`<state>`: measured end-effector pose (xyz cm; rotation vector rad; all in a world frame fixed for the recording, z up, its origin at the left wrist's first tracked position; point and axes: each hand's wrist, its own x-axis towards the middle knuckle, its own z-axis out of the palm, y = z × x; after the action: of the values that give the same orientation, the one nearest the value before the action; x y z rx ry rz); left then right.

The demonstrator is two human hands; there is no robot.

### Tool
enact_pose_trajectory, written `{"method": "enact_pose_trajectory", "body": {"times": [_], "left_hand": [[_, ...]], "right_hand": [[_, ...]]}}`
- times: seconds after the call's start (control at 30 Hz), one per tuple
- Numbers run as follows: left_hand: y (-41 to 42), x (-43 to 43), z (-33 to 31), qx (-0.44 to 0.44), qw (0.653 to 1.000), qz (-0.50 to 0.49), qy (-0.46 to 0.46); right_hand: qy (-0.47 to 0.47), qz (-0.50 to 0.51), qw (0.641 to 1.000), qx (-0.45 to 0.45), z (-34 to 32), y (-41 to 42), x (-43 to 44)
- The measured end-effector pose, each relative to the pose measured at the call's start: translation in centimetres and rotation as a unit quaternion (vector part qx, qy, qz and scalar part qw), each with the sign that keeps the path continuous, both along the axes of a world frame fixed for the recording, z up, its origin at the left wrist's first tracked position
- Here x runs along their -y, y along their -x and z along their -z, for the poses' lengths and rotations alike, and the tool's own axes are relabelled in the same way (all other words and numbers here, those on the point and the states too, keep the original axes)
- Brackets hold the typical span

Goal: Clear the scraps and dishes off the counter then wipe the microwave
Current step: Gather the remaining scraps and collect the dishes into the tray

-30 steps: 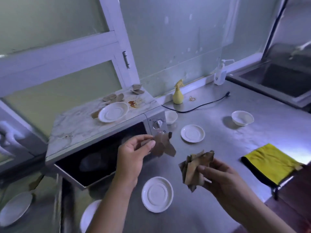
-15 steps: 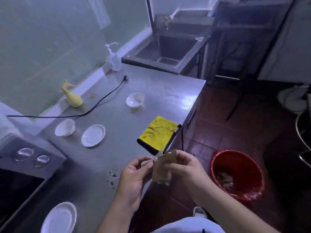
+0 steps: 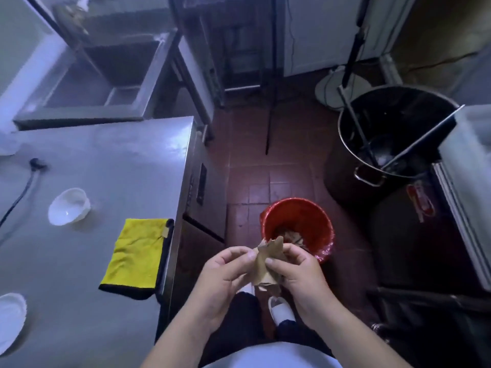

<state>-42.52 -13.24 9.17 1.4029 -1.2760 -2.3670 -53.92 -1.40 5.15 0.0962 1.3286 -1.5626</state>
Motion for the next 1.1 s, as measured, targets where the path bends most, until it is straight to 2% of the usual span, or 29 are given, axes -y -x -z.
{"method": "enact_pose_trajectory", "body": {"times": [0.2, 0.4, 0.53, 0.63, 0.8, 0.93, 1.1], "left_hand": [[6.4, 1.0, 7.3, 0.079, 0.989, 0.123, 0.031], [12.3, 3.9, 19.4, 0.133, 0.966, 0.220, 0.026], [16.2, 6.3, 29.5, 0.198, 0.963, 0.181, 0.015], [18.6, 7.6, 37.3, 0.254, 0.956, 0.147, -0.019], [21.6, 8.8, 47.5, 0.332, 0.931, 0.153, -0.001], [22.1, 8.9, 50.4, 0.353, 0.912, 0.206, 0.028], [20.4, 9.8, 45.1, 0.359, 0.902, 0.238, -0.013]], "right_hand": [[-0.103, 0.116, 0.987, 0.042, 6.2, 3.1, 0.1], [-0.249, 0.168, 0.953, 0.050, 15.5, 6.6, 2.2], [-0.325, 0.182, 0.926, 0.062, 23.6, 9.0, 3.9], [-0.345, 0.206, 0.910, 0.099, 29.0, 10.6, 3.8], [-0.365, 0.195, 0.904, 0.108, 34.2, 11.4, 1.5], [-0.391, 0.214, 0.887, 0.122, 34.1, 11.0, -0.8], [-0.404, 0.209, 0.879, 0.146, 29.6, 11.6, 0.4]]}}
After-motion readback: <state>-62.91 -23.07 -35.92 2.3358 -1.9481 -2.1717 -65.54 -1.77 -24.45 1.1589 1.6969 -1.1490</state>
